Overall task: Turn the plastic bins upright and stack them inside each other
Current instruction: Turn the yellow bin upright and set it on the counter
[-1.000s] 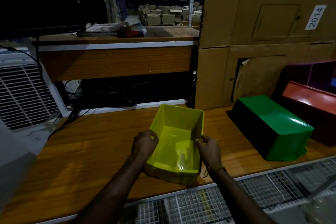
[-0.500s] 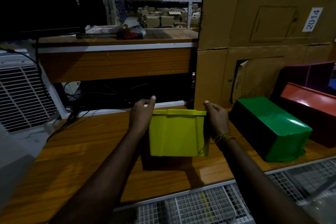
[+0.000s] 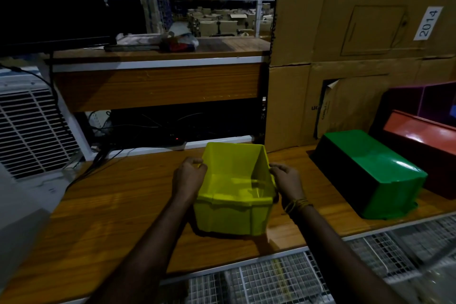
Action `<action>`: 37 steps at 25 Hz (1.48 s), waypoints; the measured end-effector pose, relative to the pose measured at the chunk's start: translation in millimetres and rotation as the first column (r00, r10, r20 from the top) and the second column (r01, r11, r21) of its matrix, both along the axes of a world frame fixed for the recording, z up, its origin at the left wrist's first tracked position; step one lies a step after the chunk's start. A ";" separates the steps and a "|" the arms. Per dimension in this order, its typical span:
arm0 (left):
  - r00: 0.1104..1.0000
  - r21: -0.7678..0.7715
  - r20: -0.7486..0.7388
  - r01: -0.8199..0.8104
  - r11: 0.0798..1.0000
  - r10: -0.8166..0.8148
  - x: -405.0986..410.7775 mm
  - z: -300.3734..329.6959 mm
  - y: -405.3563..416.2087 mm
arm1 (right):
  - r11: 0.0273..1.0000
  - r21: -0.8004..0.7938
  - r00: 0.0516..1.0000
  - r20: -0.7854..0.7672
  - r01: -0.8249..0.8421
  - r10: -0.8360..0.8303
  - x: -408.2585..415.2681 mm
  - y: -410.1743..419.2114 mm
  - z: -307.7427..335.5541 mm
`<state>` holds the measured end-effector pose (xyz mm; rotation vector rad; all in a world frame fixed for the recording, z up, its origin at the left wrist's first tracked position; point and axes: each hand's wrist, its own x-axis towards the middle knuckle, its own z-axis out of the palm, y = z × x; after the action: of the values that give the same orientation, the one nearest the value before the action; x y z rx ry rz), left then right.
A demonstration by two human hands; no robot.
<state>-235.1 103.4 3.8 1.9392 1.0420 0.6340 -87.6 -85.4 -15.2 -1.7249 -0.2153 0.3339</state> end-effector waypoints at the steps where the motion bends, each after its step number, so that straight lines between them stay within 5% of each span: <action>1: 1.000 -0.005 -0.029 0.007 1.000 -0.007 -1.3 -7.8 0.1 | 0.999 -0.038 1.000 -0.002 -0.004 0.004 2.5 0.6 -12.0; 17: 0.959 0.043 -0.153 -0.235 0.971 0.239 -88.8 -44.3 54.2 | 0.958 -0.238 0.977 0.093 -0.163 0.190 -85.6 70.6 -27.5; 26: 0.906 0.171 -0.122 -0.382 0.908 0.404 -190.4 -63.0 94.3 | 0.799 -0.490 0.807 0.275 -0.350 0.523 -185.9 159.9 -47.3; 37: 0.861 0.204 -0.170 -0.445 0.872 0.479 -249.3 -54.1 156.1 | 0.714 -0.412 0.671 0.273 -0.566 0.689 -229.8 229.0 -51.3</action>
<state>-484.4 259.5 -50.4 1.9300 1.6730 0.8001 -317.4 143.5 -66.5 -1.9619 -1.1631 0.5310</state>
